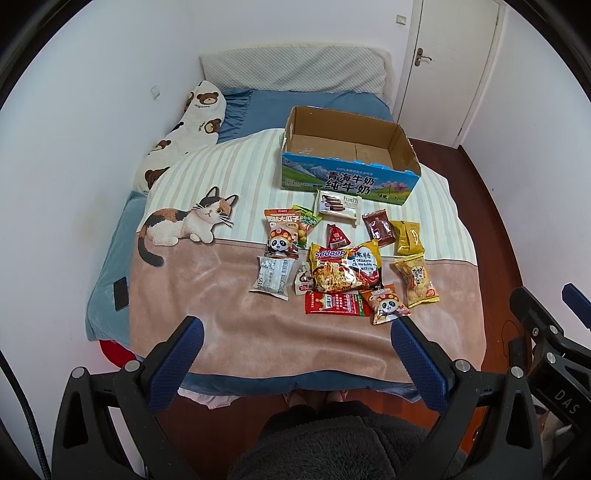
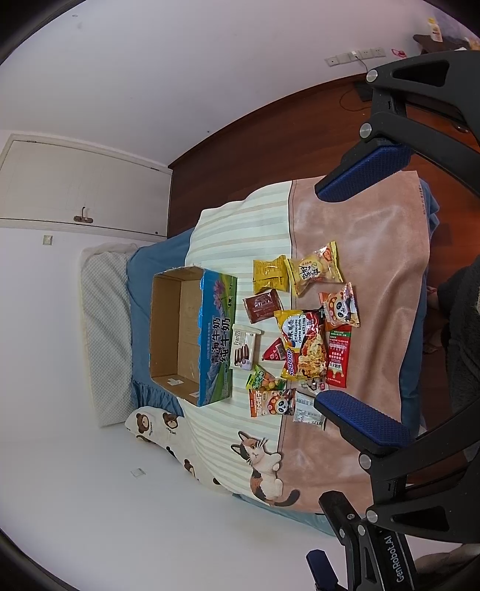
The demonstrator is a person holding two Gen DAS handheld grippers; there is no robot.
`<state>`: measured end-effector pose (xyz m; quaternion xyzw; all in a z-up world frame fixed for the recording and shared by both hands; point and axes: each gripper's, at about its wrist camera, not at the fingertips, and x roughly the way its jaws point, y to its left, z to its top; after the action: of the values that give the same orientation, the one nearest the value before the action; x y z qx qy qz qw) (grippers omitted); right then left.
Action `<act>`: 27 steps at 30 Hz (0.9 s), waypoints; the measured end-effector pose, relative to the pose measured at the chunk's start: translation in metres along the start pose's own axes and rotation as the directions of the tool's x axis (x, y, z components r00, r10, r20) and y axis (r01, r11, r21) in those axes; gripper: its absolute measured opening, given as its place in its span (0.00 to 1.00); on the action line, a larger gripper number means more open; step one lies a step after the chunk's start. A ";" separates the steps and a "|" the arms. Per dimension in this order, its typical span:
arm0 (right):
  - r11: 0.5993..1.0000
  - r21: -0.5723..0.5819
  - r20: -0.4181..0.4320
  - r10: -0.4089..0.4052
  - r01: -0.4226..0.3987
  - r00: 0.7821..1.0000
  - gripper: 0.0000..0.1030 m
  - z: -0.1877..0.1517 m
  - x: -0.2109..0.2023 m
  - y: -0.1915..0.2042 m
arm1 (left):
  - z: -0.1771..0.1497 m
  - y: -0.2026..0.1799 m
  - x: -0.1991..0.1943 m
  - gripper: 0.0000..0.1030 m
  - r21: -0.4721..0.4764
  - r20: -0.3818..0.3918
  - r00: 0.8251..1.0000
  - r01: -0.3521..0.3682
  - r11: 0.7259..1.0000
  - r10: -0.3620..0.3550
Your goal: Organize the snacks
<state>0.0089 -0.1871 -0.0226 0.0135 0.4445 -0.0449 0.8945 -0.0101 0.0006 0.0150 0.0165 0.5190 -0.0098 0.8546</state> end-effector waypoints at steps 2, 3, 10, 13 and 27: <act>1.000 -0.001 0.000 0.000 0.000 1.000 1.00 0.000 0.000 0.000 | 0.000 0.000 0.000 1.00 0.000 0.000 1.000 0.000 1.000 0.000; 1.000 0.001 0.001 0.000 0.000 1.000 1.00 -0.001 0.000 0.000 | 0.000 0.000 0.000 1.00 0.000 0.000 1.000 0.000 1.000 0.000; 1.000 0.001 -0.001 0.001 -0.001 1.000 1.00 -0.002 0.001 -0.001 | -0.001 0.000 0.000 1.00 -0.001 -0.001 1.000 0.004 1.000 -0.004; 1.000 0.002 -0.006 0.003 -0.003 1.000 1.00 -0.002 0.001 -0.001 | -0.002 0.000 0.001 1.00 -0.001 -0.004 1.000 0.004 1.000 -0.004; 0.998 0.059 -0.100 0.041 -0.035 0.994 1.00 -0.002 0.057 -0.006 | 0.011 0.014 0.052 1.00 -0.035 -0.057 0.996 -0.065 0.997 0.063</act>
<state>0.0406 -0.1971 -0.0690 0.0500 0.4874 -0.0397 0.8709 0.0236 0.0143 -0.0256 0.0175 0.5421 0.0277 0.8397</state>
